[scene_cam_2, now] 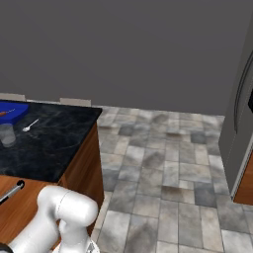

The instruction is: Take the tongs from the drawer on the left and place them on the dining counter next to the tray containing the hot dog.

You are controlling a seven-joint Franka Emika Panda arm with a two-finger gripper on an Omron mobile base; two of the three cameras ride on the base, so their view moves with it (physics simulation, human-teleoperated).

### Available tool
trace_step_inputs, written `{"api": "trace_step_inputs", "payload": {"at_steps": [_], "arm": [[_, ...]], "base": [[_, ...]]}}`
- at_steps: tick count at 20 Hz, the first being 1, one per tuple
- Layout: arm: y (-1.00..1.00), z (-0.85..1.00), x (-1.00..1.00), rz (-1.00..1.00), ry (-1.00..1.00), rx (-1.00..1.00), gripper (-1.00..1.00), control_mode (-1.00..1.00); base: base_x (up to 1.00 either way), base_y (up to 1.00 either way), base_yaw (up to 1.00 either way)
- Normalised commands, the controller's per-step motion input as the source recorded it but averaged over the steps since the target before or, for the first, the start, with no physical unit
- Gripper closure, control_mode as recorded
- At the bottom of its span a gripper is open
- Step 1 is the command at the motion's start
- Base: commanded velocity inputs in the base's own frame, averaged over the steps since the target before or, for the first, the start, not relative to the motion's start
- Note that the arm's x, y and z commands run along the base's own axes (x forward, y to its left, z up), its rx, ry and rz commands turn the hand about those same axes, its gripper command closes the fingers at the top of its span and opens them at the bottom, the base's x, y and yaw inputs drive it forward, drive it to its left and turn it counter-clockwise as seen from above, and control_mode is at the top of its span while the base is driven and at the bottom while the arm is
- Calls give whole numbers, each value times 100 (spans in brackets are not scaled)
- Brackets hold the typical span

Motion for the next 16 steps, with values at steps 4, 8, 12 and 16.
{"api": "trace_step_inputs", "payload": {"at_steps": [4, 8, 12, 16], "arm": [[-39, 14, 61, 0, 1, 6, -100, -100], [-49, 4, 69, 0, 7, 9, -100, -100], [-55, 0, 59, 0, 5, 9, -100, -100], [-46, 0, 57, 0, 3, 4, -100, -100]], "base": [[0, 0, 0], [0, 0, 0], [0, 0, 0], [0, 0, 0]]}}
